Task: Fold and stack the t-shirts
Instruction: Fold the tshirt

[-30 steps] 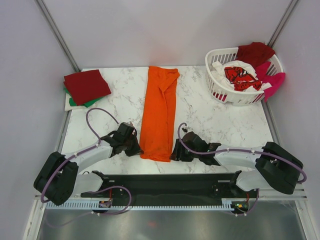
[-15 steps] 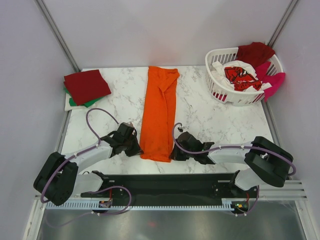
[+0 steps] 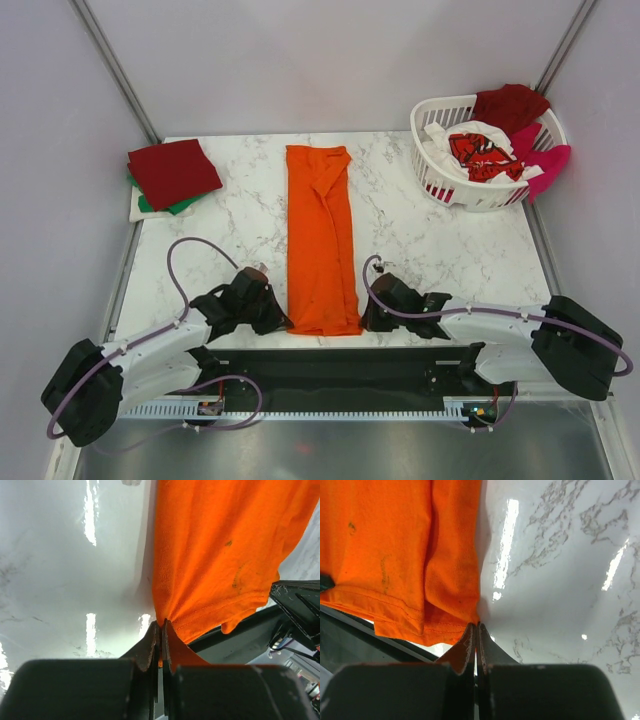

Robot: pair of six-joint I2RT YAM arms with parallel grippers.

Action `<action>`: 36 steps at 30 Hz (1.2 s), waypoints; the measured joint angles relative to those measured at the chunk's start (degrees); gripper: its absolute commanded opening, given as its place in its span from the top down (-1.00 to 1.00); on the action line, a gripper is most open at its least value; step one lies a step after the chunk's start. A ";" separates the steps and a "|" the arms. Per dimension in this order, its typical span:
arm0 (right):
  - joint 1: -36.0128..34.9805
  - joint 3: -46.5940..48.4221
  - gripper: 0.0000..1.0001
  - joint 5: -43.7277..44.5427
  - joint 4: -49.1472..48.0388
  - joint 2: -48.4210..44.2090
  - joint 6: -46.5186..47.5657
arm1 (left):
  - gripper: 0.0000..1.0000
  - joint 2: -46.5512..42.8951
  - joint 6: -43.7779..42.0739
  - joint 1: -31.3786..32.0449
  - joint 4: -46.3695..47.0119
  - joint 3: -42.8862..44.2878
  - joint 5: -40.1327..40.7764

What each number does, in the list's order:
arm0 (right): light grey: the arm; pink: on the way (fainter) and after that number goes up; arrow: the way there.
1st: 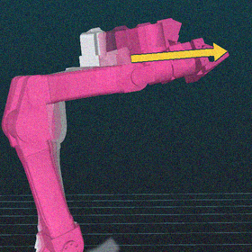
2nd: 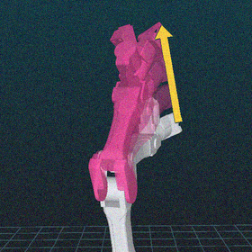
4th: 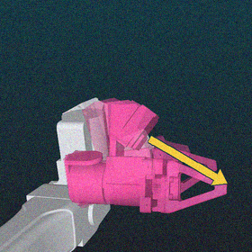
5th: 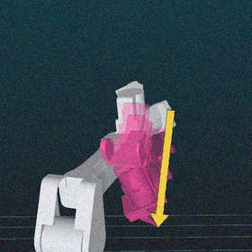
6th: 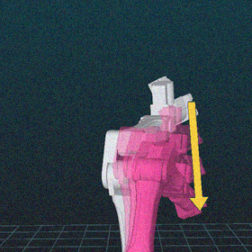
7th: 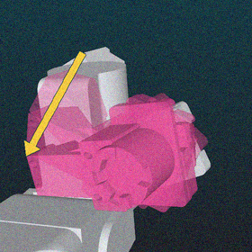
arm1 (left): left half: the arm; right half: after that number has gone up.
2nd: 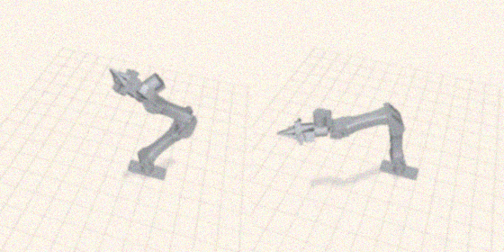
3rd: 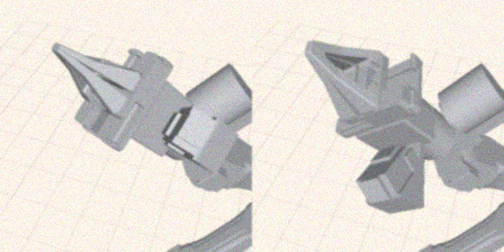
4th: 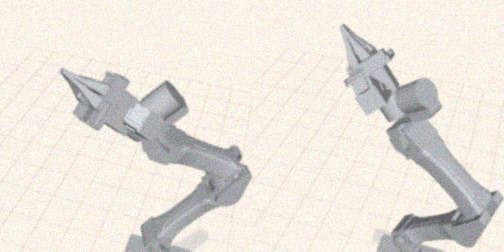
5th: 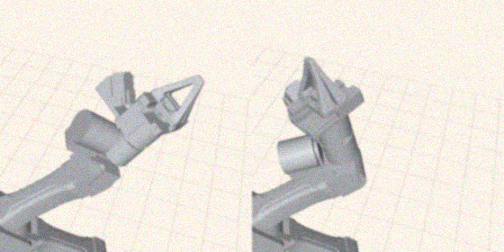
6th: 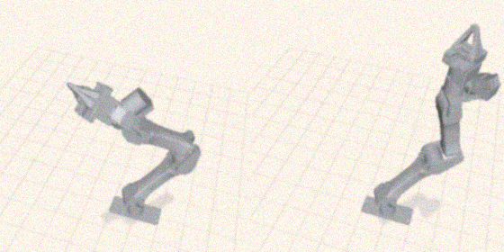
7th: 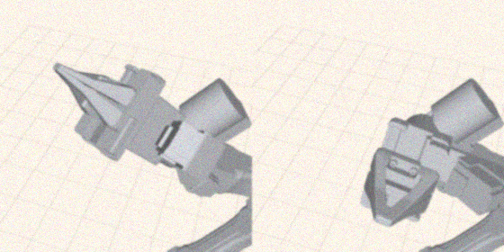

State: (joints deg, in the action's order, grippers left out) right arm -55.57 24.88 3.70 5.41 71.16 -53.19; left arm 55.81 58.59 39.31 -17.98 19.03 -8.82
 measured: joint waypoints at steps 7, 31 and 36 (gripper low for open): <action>-0.72 1.09 1.00 -0.20 4.90 -1.90 0.04 | 0.95 -2.01 3.19 2.56 -0.46 -0.17 -0.85; 6.62 31.12 1.00 6.36 24.48 2.01 12.72 | 0.95 7.80 -3.82 2.12 -18.78 31.39 4.83; 11.82 37.29 1.00 6.23 25.00 6.67 17.05 | 0.95 13.40 -6.78 -1.57 -19.67 36.59 5.70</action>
State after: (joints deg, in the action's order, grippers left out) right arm -43.75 62.17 9.93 30.41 77.82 -36.14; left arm 69.21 51.81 37.74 -37.65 55.61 -3.11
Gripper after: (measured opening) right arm 0.008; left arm 0.036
